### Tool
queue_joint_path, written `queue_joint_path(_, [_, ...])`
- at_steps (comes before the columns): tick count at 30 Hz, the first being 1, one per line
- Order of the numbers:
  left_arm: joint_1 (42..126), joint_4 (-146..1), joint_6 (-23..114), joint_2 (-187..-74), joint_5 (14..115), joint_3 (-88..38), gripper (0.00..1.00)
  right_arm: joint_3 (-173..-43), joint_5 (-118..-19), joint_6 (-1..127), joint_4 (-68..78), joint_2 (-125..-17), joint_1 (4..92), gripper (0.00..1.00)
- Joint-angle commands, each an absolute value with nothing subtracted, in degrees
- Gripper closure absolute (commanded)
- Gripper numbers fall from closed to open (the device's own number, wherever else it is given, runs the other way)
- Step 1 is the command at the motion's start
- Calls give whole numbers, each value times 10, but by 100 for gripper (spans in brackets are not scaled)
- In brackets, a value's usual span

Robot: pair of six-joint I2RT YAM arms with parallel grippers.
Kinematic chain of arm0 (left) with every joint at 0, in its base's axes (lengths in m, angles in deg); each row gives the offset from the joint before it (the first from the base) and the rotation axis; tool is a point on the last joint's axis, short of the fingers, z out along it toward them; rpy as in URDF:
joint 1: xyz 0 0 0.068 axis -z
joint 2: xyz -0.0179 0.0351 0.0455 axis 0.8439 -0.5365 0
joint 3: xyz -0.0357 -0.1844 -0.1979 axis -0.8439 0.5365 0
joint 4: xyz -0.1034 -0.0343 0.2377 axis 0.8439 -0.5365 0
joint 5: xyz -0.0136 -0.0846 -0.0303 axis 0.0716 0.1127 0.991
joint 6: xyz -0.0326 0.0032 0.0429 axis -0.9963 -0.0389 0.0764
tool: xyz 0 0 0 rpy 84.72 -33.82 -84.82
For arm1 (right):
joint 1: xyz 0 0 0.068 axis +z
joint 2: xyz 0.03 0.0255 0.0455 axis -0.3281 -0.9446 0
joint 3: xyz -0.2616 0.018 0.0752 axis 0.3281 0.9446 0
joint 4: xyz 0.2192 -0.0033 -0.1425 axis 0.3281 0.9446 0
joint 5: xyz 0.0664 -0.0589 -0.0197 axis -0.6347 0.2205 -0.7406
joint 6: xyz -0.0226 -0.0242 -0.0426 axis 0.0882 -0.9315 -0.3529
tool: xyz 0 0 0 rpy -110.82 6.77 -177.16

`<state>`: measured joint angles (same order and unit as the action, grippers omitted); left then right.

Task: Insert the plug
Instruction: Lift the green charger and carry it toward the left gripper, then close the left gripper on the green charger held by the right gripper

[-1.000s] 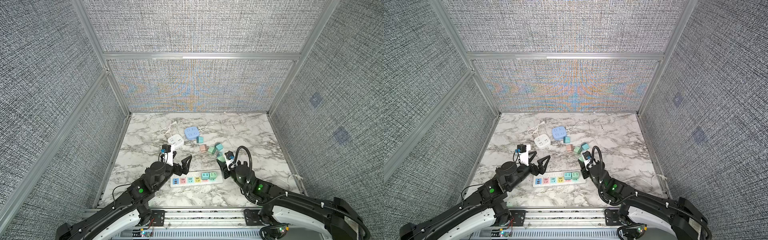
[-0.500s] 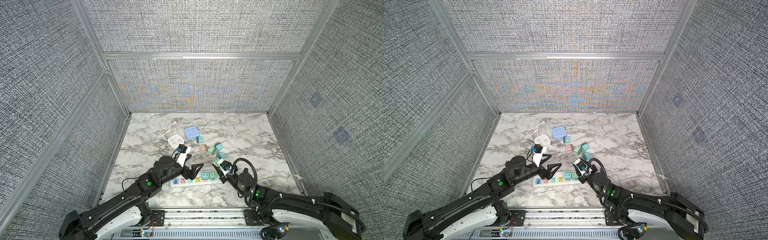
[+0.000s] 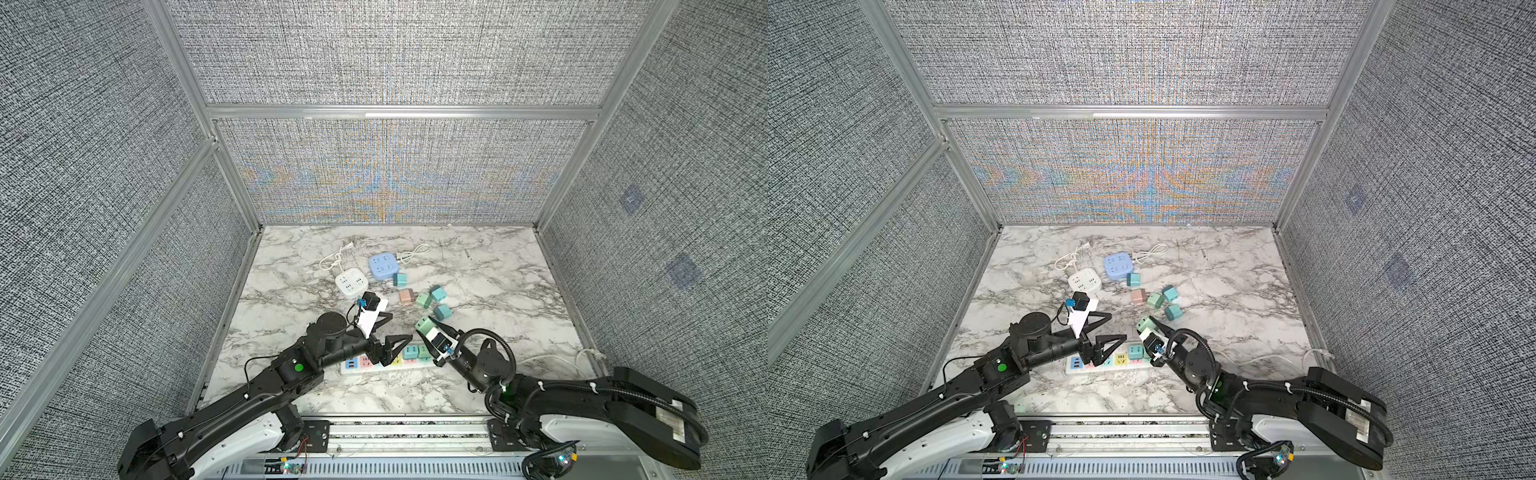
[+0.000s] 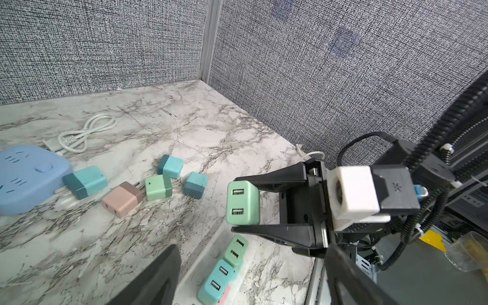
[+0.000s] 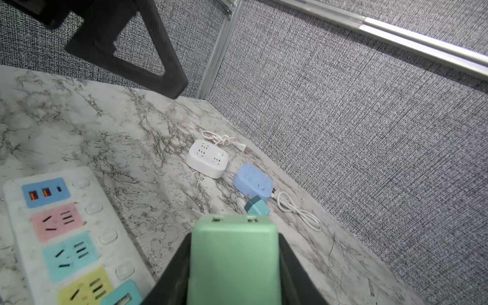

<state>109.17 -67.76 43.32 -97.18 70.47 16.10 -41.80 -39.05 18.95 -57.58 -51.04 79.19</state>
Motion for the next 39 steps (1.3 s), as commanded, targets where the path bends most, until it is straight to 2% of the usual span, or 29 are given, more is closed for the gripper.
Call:
queue_joint_path(1, [1092,-667,440,-971,720,161,14,-420,-402,143,-689,-541,794,100])
queue_joint_path(6, [1093,-669,445,-972,730,161,14,-423,-400,108,-777,-601,796,100])
queue_joint_path(14, [1095,-676,458,-995,737,149,15,-441,-405,85,-792,-634,814,100])
queue_joint_path(20, [1094,-680,462,-1010,721,143,15,-442,-399,59,-795,-628,839,100])
queue_joint_path(34, [1095,-677,468,-1066,754,122,18,-452,-399,35,-765,-599,876,100])
queue_joint_path(39, [1095,-669,473,-1088,765,117,28,-451,-397,30,-771,-598,881,100])
